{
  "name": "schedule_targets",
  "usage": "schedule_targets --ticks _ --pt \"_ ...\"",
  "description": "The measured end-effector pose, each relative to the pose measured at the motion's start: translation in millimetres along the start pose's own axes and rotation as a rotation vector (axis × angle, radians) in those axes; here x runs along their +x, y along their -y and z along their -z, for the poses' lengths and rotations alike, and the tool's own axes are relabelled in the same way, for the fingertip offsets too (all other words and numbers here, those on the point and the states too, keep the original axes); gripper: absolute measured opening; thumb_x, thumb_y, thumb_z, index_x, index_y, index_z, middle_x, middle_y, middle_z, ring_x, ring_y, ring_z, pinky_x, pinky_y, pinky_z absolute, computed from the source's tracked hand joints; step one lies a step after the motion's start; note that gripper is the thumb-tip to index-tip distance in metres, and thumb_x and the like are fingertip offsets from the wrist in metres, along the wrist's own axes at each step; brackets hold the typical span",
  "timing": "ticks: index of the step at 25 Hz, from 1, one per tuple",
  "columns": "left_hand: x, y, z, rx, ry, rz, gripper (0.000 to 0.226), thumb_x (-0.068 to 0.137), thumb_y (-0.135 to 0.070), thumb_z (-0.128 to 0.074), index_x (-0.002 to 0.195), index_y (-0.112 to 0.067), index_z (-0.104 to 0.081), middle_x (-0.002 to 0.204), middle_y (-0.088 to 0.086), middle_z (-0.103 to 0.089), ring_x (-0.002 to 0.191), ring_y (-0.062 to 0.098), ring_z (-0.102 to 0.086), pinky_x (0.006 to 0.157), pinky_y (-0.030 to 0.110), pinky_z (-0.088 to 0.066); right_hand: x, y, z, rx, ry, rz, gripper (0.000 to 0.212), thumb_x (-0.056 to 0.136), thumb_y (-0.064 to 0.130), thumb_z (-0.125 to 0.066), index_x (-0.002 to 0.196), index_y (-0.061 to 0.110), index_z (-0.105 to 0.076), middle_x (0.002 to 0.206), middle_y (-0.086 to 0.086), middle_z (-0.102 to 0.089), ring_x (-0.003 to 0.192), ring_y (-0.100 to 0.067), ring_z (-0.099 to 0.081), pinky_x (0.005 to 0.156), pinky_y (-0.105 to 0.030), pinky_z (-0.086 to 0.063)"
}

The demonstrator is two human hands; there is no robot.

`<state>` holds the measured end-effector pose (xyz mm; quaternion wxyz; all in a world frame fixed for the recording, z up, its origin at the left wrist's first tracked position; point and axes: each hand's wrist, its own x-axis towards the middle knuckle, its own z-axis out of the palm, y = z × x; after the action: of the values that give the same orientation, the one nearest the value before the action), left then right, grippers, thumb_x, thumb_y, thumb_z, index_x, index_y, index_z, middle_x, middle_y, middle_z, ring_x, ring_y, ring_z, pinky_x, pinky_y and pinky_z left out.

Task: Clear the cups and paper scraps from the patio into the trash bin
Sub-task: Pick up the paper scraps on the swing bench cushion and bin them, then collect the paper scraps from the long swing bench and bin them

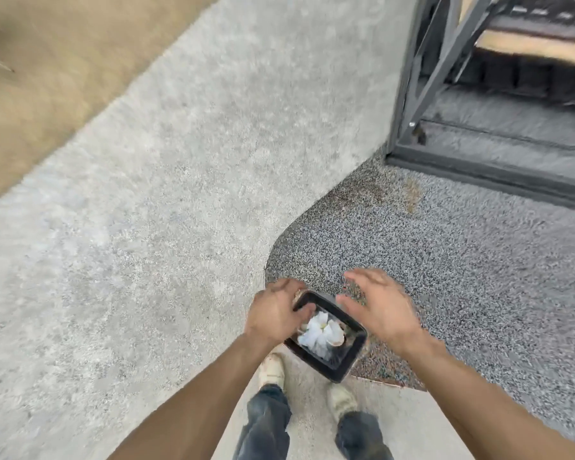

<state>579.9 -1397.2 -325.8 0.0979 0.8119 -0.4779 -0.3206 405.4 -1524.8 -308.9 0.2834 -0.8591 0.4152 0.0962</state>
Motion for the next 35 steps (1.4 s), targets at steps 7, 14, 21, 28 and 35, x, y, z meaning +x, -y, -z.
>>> schedule_targets --ticks 7,14,21,28,35 --pt "-100 -39 101 0.124 -0.286 0.057 0.082 0.074 -0.09 -0.018 0.145 -0.049 -0.017 0.159 -0.013 -0.015 0.147 0.013 -0.007 0.119 0.051 -0.006 -31 74 113 -0.133 -0.114 0.402 0.07 0.08 0.082 -0.018 0.142 0.05 -0.023 0.154 0.019 -0.015 0.145 -0.008 0.0 0.112 -0.049 0.001" --pt "-230 -27 151 0.132 -0.603 0.321 0.091 0.069 -0.092 -0.028 0.147 -0.051 -0.007 0.161 -0.015 -0.001 0.148 0.012 0.008 0.118 0.048 0.007 -74 180 173 -0.287 -0.195 0.845 0.074 0.079 0.083 -0.016 0.145 0.048 -0.019 0.157 0.014 -0.014 0.146 -0.013 0.003 0.117 -0.046 -0.005" --pt "-388 3 145 0.066 -0.817 0.663 0.091 0.068 -0.092 -0.027 0.147 -0.051 -0.006 0.161 -0.013 -0.002 0.148 0.013 0.007 0.118 0.049 0.004 -131 290 143 -0.431 -0.077 1.185 0.075 0.079 0.083 -0.017 0.147 0.049 -0.009 0.159 0.01 -0.008 0.146 -0.016 0.009 0.117 -0.048 -0.002" --pt "-568 41 89 0.055 -1.015 0.989 0.09 0.069 -0.092 -0.025 0.147 -0.05 -0.014 0.161 -0.012 -0.009 0.148 0.014 0.001 0.119 0.047 0.004 -244 412 52 -0.466 0.071 1.505 0.076 0.079 0.082 -0.02 0.146 0.05 -0.006 0.159 0.011 -0.008 0.146 -0.015 0.008 0.117 -0.049 -0.002" --pt "-769 69 4 0.021 -1.088 1.335 0.086 0.073 -0.092 -0.023 0.148 -0.05 -0.012 0.161 -0.012 -0.009 0.148 0.011 0.003 0.118 0.045 0.008 -399 526 -72 -0.452 0.207 1.775 0.08 0.076 0.086 -0.017 0.146 0.051 -0.002 0.159 0.009 -0.008 0.146 -0.015 0.006 0.117 -0.052 -0.004"
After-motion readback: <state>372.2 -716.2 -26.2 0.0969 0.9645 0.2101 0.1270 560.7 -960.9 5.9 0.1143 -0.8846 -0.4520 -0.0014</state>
